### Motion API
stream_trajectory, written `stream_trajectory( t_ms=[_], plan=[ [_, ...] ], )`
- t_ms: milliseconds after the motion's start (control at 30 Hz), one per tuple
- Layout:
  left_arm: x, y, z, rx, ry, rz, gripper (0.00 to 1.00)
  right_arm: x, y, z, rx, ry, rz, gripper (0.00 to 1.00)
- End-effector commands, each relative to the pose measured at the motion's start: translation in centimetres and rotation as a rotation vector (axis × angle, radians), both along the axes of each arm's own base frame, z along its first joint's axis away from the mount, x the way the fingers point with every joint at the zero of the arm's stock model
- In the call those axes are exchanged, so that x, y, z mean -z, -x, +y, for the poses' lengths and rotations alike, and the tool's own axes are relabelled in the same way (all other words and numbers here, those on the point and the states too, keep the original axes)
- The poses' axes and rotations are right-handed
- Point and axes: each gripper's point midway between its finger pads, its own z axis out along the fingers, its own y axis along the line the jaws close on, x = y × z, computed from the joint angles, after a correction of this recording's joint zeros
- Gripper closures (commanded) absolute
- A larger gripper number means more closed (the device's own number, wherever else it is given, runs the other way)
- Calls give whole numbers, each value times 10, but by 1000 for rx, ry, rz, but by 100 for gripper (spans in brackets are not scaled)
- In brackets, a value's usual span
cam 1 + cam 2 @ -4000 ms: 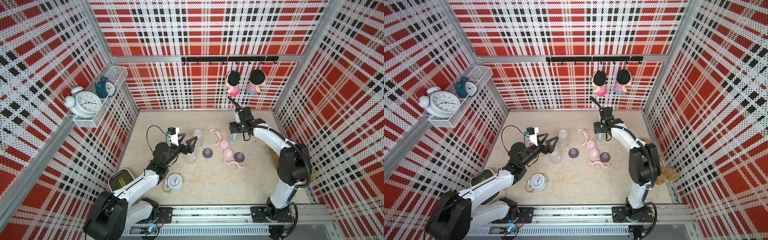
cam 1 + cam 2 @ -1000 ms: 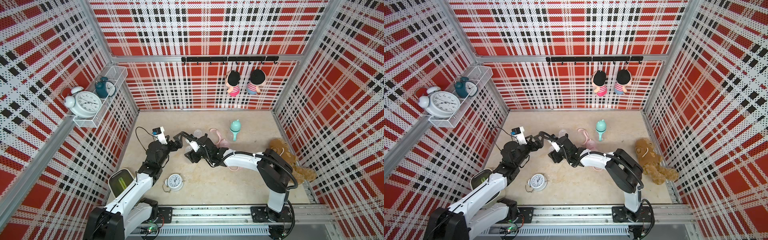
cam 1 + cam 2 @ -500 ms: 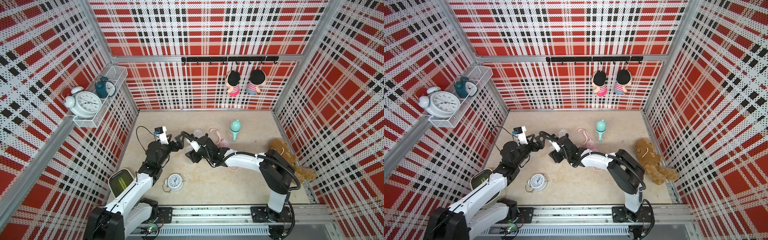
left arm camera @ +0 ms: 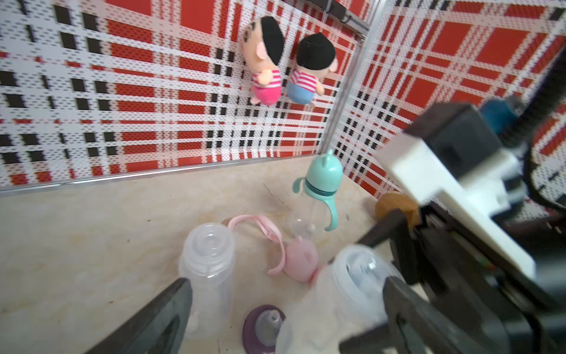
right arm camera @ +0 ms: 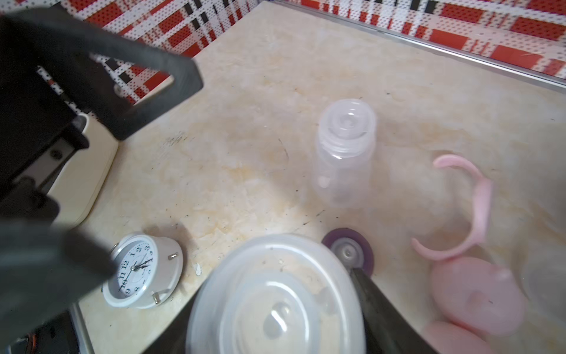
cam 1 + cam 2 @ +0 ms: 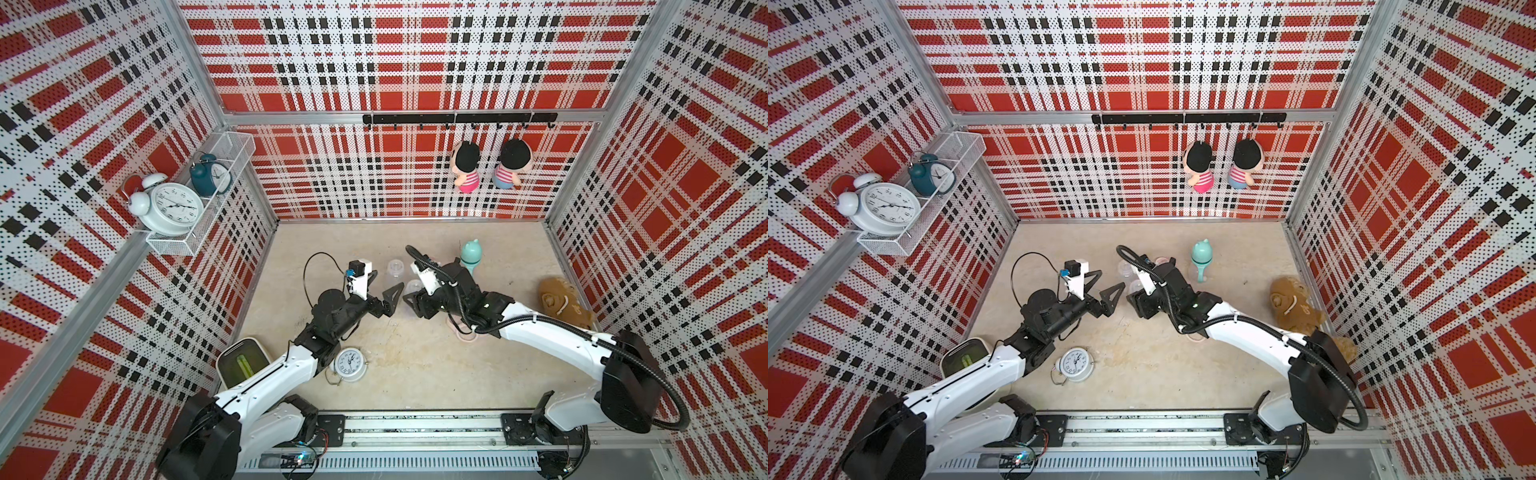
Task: Assemble the baby bottles
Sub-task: Pick up the baby bottle from the center of the board.
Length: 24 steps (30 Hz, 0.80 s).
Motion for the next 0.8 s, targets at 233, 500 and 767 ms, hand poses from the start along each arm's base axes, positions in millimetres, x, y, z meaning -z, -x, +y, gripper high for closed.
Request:
stream_trajectory(
  t_ms=[233,500,767],
  plan=[
    [8,39,-55,308,-93,-132,0,-48,11,-43,10,-47,3,48],
    [20,51,-83,444,-116,-133,4,-86,37,-28,-144,-154,-11,47],
    [19,49,-94,463,-98,-136,5,-100,51,-19,-237,-199,-8,47]
  ],
)
